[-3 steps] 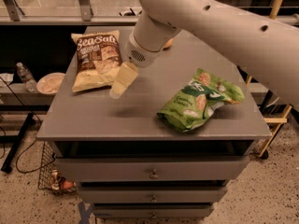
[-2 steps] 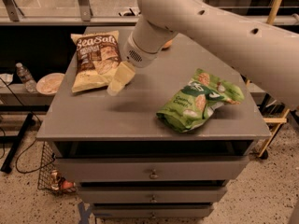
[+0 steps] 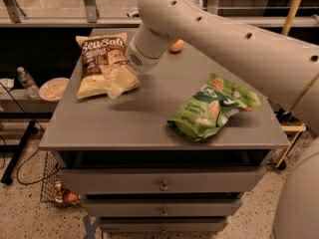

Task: Pick brown chip bag

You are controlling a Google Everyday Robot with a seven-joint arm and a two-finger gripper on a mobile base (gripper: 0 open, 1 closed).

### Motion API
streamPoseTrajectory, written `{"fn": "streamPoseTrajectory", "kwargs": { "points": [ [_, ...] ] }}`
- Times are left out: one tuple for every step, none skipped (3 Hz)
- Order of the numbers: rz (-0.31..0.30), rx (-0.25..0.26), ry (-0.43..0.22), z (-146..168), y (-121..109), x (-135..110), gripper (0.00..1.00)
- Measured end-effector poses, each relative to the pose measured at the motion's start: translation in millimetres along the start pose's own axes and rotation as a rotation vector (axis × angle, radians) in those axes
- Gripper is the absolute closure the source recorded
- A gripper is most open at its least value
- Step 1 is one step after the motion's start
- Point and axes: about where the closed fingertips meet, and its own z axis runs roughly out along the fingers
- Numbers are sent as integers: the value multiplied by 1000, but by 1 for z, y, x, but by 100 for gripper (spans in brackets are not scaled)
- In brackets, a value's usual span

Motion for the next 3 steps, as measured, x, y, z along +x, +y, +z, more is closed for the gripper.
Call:
{"fn": "streamPoseTrajectory", "kwargs": {
  "points": [
    [0, 8, -20, 8, -5, -14, 19],
    [3, 7, -33, 15, -10, -21, 41],
    [7, 6, -44, 19, -11, -24, 65]
  ]
}}
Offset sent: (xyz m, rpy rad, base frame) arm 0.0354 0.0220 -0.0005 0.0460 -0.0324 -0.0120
